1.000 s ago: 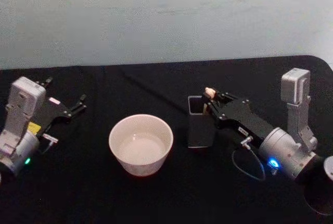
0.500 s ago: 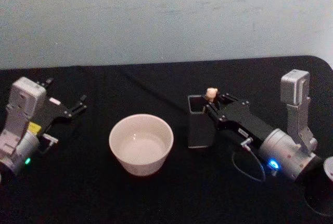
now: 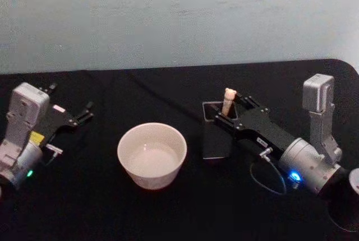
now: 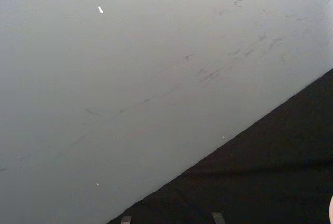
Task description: Pick up the stirring spoon with one hand, stir inside the cup, then place it back in its original position.
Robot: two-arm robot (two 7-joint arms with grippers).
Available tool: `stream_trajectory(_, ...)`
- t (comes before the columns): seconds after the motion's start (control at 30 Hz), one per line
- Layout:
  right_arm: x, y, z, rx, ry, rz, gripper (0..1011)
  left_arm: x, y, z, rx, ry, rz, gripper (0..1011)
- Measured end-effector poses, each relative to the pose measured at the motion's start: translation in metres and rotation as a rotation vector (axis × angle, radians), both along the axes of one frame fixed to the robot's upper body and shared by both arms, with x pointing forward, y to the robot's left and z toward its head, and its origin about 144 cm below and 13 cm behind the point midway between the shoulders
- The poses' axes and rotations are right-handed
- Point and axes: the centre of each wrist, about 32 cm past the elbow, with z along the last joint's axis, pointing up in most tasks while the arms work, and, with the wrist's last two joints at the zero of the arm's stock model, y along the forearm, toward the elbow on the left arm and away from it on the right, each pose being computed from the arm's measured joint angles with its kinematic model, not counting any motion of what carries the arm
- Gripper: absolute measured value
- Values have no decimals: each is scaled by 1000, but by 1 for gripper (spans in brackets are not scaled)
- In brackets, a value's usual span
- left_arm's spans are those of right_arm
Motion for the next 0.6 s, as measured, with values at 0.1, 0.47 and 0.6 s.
stream_trajectory(0.1,0,0,0,0,0,0,883,0,0,0,0,0,0,1001)
stream_trajectory(0.47,4,0,14,18,-88,-6,1002,0,0,0,0,0,0,1001)
stream_trajectory(0.6,8,-2,28,26,-167,-28,1002,0,0,0,0,0,0,1001)
